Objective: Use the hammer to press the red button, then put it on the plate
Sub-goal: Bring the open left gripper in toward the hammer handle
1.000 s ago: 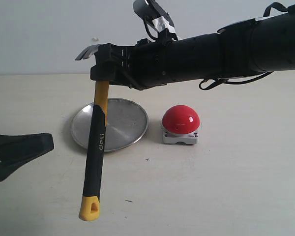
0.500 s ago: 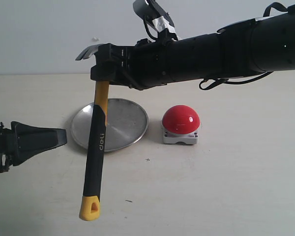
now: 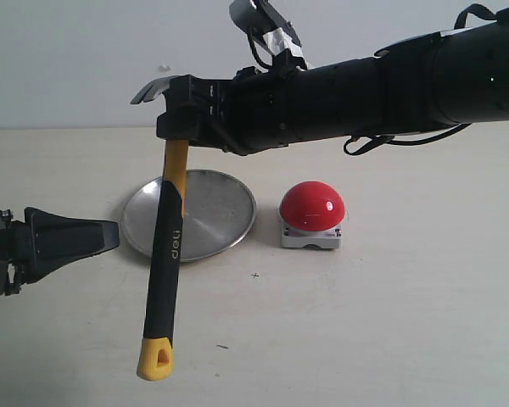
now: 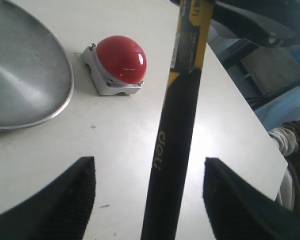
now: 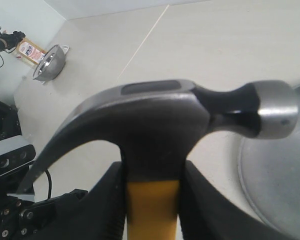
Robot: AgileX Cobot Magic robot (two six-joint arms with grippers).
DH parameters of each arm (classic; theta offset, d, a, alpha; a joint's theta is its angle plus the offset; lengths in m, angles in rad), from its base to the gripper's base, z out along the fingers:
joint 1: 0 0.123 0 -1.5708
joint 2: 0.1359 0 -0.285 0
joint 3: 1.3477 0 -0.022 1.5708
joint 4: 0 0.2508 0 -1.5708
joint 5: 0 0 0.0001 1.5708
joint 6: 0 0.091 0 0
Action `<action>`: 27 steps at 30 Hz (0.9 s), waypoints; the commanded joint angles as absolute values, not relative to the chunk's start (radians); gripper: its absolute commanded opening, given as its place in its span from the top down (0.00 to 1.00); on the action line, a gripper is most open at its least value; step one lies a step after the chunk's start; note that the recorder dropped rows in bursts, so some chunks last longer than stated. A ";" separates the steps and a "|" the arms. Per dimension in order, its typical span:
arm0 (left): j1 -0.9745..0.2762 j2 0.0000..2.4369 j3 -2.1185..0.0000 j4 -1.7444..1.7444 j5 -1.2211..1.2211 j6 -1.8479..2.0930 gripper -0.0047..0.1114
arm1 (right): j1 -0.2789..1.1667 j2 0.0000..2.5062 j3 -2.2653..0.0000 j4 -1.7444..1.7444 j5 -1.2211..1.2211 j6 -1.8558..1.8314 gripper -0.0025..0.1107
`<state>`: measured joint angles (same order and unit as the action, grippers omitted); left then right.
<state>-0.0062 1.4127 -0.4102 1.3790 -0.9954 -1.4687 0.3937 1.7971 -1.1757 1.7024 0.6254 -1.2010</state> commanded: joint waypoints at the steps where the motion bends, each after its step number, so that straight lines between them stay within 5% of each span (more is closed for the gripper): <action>1: -0.014 1.414 -0.418 1.383 -1.004 -1.466 0.43 | 0.396 1.786 -1.194 1.744 0.649 -1.208 0.98; 27: -0.014 1.414 -0.418 1.403 -1.052 -1.443 0.43 | 0.396 1.825 -1.194 1.744 0.655 -1.210 0.98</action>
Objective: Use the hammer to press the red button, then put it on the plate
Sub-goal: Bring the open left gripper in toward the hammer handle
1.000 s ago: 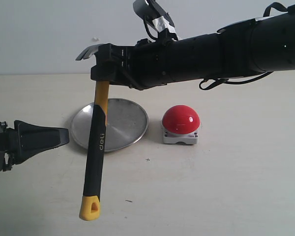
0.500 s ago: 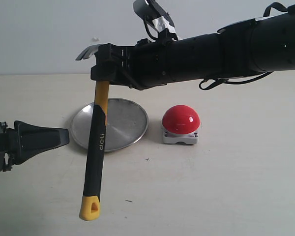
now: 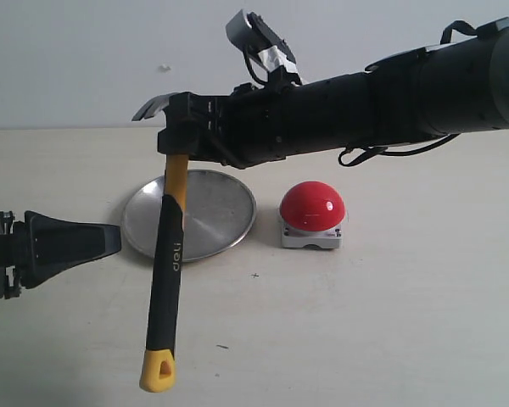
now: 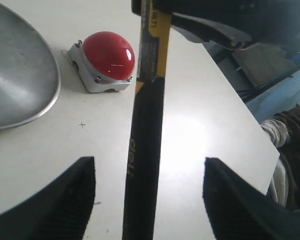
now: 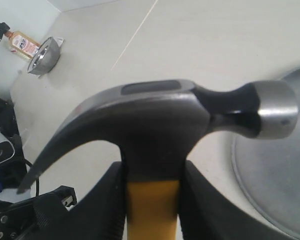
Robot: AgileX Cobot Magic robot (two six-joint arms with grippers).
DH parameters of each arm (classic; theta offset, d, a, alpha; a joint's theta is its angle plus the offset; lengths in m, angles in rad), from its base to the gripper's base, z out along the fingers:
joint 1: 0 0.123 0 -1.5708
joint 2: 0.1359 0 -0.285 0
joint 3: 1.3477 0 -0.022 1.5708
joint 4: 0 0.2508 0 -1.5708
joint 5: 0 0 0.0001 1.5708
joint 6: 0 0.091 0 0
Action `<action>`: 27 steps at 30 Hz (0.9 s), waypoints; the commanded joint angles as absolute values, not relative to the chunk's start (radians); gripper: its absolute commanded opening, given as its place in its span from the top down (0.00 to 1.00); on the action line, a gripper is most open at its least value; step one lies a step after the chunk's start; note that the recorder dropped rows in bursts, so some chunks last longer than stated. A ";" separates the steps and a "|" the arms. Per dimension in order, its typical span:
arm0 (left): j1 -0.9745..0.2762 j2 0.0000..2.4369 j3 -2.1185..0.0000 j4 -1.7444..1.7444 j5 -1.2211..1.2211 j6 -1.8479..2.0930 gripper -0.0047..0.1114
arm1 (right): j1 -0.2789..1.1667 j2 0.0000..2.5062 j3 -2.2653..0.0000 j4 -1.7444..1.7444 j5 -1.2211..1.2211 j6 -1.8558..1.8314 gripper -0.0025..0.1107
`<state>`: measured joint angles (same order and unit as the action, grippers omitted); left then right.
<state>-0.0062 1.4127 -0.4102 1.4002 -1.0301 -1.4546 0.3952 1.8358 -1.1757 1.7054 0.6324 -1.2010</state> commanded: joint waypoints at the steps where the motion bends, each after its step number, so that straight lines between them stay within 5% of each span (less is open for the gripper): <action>1: -0.014 1.414 -0.418 1.403 -1.052 -1.443 0.43 | 0.396 1.825 -1.194 1.744 0.652 -1.210 0.98; 12: -0.149 1.455 -0.487 1.374 -0.990 -1.430 0.43 | 0.396 1.825 -1.194 1.744 0.666 -1.210 0.98; 27: -0.151 1.455 -0.490 1.408 -0.870 -1.467 0.43 | 0.396 1.825 -1.194 1.744 0.656 -1.226 0.98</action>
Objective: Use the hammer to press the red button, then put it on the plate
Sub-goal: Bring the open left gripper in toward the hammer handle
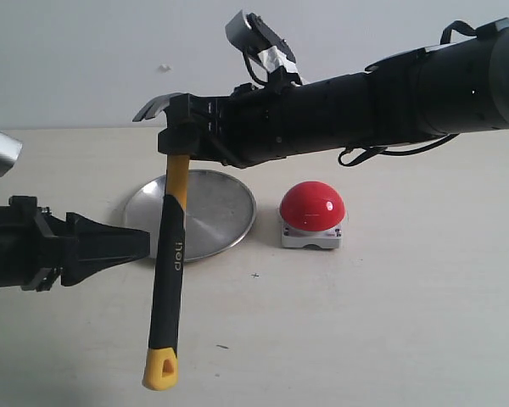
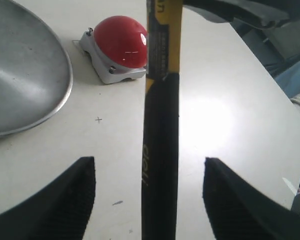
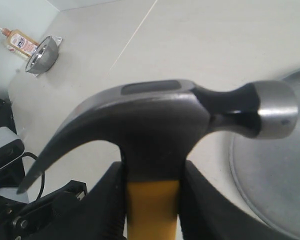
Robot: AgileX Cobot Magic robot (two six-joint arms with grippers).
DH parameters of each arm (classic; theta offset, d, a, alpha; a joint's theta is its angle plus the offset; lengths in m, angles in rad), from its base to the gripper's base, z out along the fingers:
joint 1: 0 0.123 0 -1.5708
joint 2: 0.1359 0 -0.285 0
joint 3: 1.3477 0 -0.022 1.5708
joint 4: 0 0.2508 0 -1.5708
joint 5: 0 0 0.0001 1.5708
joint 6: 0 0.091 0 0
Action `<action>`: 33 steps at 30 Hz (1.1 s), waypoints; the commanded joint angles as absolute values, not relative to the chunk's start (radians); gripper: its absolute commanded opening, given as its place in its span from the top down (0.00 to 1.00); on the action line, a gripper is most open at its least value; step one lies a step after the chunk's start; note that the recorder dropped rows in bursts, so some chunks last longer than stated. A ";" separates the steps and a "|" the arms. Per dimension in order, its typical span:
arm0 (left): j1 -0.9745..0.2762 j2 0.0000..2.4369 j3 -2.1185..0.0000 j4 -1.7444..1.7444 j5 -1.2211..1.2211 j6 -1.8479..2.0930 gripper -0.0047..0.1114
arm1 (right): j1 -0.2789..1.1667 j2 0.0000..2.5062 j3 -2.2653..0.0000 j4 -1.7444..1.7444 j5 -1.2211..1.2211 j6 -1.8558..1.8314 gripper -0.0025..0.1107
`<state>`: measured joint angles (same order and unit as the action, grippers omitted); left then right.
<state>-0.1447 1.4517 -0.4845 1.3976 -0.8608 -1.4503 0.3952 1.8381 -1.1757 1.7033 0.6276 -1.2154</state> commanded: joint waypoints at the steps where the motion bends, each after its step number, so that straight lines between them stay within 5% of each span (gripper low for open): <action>1: -0.156 1.455 -0.490 1.409 -0.871 -1.469 0.43 | 0.396 1.825 -1.194 1.744 0.656 -1.227 0.98; 33: -0.308 1.498 -0.503 1.311 -0.727 -1.423 0.43 | 0.396 1.825 -1.194 1.744 0.659 -1.227 0.98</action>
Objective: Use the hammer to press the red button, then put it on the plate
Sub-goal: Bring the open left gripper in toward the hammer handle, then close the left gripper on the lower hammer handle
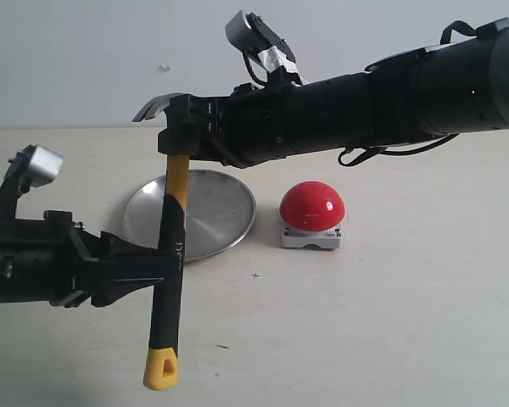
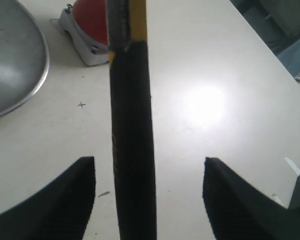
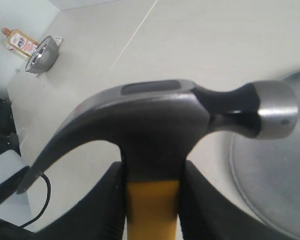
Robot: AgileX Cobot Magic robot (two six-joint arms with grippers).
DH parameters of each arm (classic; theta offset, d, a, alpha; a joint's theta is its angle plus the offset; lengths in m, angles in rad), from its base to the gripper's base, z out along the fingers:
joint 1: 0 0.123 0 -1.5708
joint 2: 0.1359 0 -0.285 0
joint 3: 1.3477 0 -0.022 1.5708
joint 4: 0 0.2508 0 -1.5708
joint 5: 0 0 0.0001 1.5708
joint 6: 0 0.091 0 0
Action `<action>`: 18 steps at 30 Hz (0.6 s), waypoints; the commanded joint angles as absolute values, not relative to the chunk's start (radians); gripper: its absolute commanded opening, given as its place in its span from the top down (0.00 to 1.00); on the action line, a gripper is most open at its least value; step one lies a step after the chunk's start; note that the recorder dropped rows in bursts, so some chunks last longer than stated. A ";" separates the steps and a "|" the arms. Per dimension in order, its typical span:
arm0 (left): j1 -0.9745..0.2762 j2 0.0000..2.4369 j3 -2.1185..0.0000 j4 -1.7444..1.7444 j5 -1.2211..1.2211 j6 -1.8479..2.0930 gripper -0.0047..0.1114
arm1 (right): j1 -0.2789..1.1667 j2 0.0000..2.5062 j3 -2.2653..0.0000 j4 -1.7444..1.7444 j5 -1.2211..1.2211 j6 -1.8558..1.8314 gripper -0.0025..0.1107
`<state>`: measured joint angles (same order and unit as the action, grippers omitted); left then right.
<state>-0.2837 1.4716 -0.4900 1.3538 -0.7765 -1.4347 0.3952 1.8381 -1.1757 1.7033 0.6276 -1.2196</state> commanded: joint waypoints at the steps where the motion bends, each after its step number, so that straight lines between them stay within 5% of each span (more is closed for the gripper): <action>1: -0.308 1.507 -0.503 1.306 -0.725 -1.419 0.43 | 0.396 1.825 -1.194 1.744 0.659 -1.227 0.98; 18: -0.376 1.652 -0.559 1.267 -0.752 -1.385 0.43 | 0.396 1.825 -1.194 1.744 0.659 -1.227 0.98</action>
